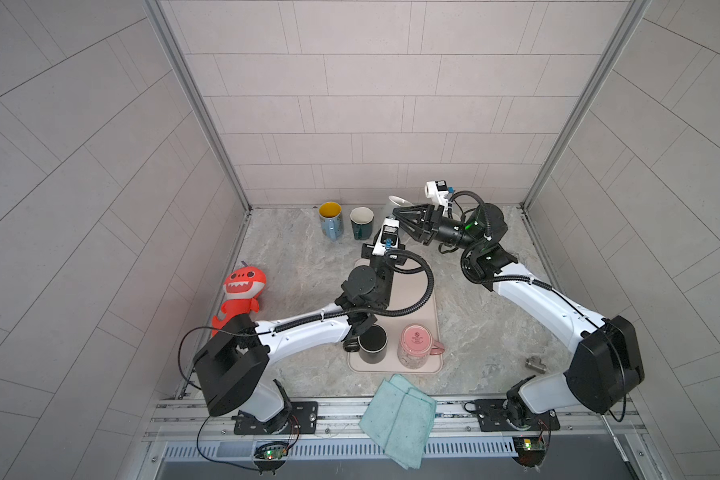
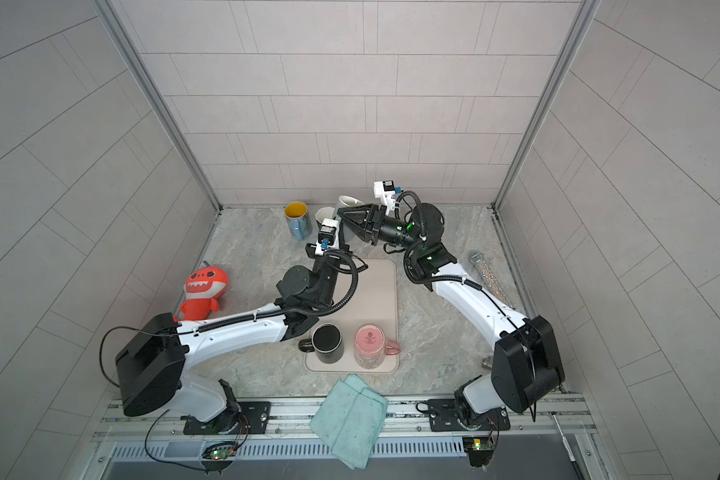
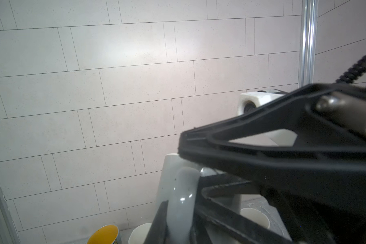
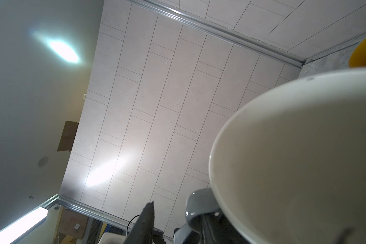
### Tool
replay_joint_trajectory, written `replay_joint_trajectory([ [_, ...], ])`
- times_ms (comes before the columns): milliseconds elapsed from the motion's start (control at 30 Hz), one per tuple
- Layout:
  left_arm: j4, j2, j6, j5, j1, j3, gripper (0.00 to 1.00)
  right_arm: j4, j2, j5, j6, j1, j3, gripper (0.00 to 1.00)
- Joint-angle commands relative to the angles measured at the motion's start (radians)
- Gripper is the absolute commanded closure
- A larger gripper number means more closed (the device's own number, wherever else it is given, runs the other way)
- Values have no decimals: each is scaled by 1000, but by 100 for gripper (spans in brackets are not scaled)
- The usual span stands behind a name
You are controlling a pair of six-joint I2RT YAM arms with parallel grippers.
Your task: Turn the mug right side up
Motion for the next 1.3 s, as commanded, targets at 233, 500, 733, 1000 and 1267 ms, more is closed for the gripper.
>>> replay_joint_trajectory([
  [233,133,13,66,19,-21,30,100,12,11,-16,21,16,-6,64],
  [500,124,22,98,52,-36,39,100,-58,19,-24,-18,24,-21,75],
  [733,119,32,144,67,-68,29,100,-52,49,-34,-13,24,-11,80],
  [1000,137,50,145,65,-74,8,100,-62,55,-37,-19,24,-32,100],
  [1267,165,70,120,52,-78,-25,100,-59,42,-17,-33,25,-77,100],
])
